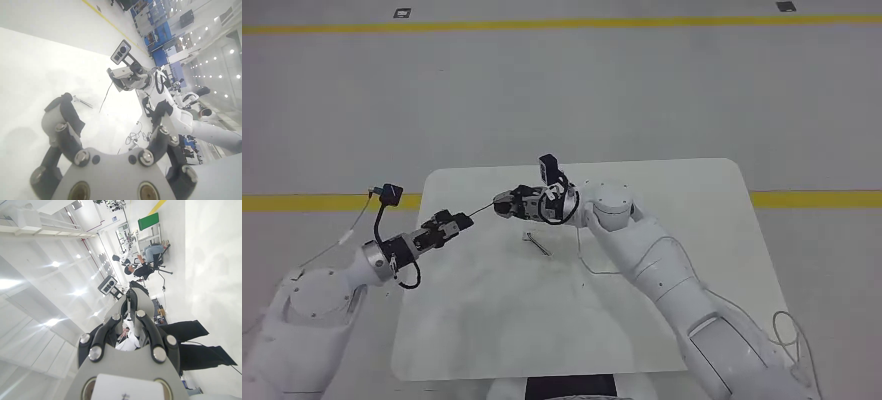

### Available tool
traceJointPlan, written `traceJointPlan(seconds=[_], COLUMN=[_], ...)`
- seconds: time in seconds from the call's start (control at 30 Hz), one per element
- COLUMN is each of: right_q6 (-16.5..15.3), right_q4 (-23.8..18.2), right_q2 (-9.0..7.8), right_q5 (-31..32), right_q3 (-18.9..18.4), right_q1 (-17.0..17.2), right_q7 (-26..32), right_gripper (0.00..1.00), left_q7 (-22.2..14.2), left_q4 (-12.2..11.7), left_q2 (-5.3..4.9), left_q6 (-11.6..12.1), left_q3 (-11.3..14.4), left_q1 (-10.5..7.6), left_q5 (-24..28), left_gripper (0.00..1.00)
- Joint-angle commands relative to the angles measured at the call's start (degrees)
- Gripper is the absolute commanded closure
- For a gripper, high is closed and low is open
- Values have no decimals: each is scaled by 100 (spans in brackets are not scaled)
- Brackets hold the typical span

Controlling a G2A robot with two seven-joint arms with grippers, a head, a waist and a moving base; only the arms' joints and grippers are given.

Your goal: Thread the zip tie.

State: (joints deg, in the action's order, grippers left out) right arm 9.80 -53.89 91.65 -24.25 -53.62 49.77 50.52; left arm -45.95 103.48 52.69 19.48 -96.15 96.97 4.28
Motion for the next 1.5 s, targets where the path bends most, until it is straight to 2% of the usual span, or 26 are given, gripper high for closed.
traceJointPlan(seconds=[0.0, 0.2, 0.27, 0.47, 0.67, 1.0, 1.07, 1.17, 1.3, 1.37, 1.47], right_q6=[185, 846, 968, 968, 968, 936, 968, 968, 968, 968, 968], right_q4=[-66, -51, 25, 620, 1128, 1097, 1000, 1086, 1425, 1594, 1828], right_q2=[-9, -47, -51, -13, 71, 70, 67, 72, 97, 112, 134], right_q5=[-85, -271, -343, -725, -1333, -1347, -1475, -1717, -2058, -2217, -2404], right_q3=[-18, -73, -63, 202, 506, 497, 457, 502, 714, 850, 1095], right_q1=[46, -34, -61, -365, -643, -601, -479, -448, -588, -695, -863], right_q7=[-18, 205, 283, 495, 430, 370, 266, 262, 286, 313, 429], right_gripper=[100, 100, 100, 100, 100, 100, 100, 100, 100, 100, 100], left_q7=[45, -283, -415, -767, -791, -711, -597, -583, -577, -604, -663], left_q4=[-24, -129, -163, -348, -443, -454, -487, -555, -623, -655, -691], left_q2=[4, -6, -7, 0, 34, 41, 49, 45, 41, 36, 28], left_q6=[-21, 0, 0, 0, 0, -17, -14, -8, -21, -23, -31], left_q3=[38, 69, 61, 101, 199, 208, 285, 332, 378, 402, 431], left_q1=[-17, -165, -204, -387, -483, -504, -529, -586, -639, -663, -698], left_q5=[-18, 305, 466, 656, 597, 492, 458, 430, 445, 443, 451], left_gripper=[0, 0, 0, 0, 0, 0, 0, 0, 19, 39, 54])
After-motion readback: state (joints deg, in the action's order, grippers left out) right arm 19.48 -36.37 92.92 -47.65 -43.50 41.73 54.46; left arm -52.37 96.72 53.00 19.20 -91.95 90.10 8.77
